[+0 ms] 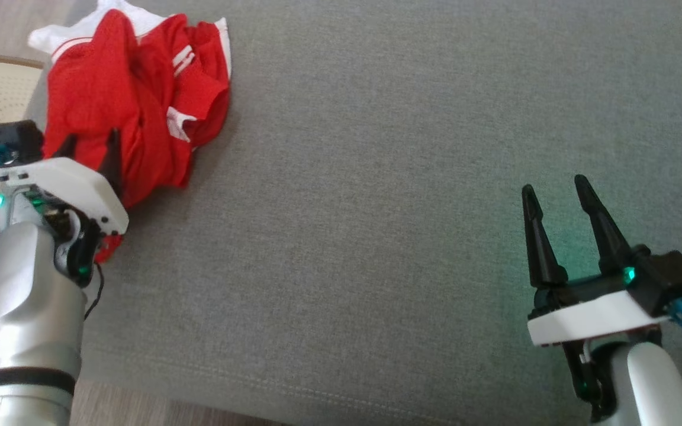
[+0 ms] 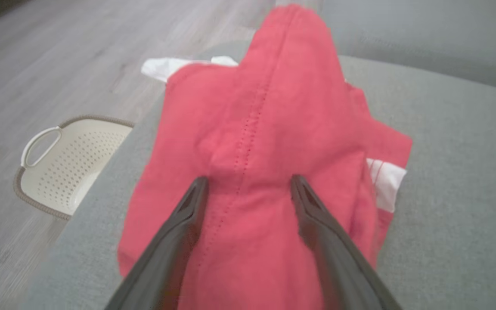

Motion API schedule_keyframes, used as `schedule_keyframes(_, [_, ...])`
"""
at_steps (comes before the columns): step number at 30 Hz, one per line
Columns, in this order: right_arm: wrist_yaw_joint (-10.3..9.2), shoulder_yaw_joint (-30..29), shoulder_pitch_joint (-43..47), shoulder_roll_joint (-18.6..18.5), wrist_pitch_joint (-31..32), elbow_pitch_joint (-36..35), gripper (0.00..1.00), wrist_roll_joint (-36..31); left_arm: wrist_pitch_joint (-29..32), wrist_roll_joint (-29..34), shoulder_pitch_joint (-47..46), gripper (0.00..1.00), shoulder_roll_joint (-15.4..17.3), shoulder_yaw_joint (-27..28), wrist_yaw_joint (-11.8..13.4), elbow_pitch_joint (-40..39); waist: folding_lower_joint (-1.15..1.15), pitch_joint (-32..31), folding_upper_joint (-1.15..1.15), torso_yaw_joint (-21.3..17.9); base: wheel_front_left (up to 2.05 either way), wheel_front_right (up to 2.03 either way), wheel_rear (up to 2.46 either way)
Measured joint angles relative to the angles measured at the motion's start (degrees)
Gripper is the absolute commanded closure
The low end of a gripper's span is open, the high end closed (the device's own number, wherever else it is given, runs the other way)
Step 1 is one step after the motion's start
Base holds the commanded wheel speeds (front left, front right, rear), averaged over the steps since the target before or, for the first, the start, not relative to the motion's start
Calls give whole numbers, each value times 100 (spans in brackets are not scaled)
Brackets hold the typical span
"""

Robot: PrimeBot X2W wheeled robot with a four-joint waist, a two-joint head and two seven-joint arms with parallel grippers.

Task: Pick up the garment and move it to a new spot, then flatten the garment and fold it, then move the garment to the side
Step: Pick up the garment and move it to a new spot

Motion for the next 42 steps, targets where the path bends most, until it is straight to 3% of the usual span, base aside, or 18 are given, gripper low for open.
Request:
schedule_keyframes(3, [0,8,-90,0,9,-25,0,0,55,38,-141,0,54,-78,-33,356,0,64,0,-57,0,0,0])
schedule_keyframes(4, [0,8,-102,-1,10,-27,0,0,44,40,-190,35,79,-110,-43,447,0,77,0,-73,0,0,0])
schedule_keyframes(5, [0,8,-110,-1,10,-27,0,0,-8,40,-236,100,101,-135,-58,524,0,82,0,-88,0,0,0])
schedule_keyframes(16, [0,15,-127,-2,-98,223,0,108,-1246,34,-330,100,131,-166,8,645,-1,-295,0,-137,0,0,0])
schedule_keyframes(23, [0,49,-49,-1,-323,514,0,327,-1518,35,-312,100,137,-31,130,-515,-1,-835,0,-176,0,0,0])
schedule_keyframes(28, [0,88,14,0,-490,743,0,493,-1512,115,-230,100,89,-124,321,-1622,-1,-1240,0,-263,0,0,0])
schedule_keyframes(32, [0,130,23,1,-576,793,0,565,-1125,404,-101,100,14,-428,546,-2356,-2,-1482,0,-427,0,0,0])
schedule_keyframes(37, [0,132,20,1,-665,856,0,615,-676,511,-88,100,-371,-786,773,-3118,-2,-1621,0,-752,0,0,0])
schedule_keyframes(42, [0,142,-37,1,-689,818,0,623,-370,633,-78,100,-699,-1184,893,-3336,-1,-1657,0,-1176,0,0,0])
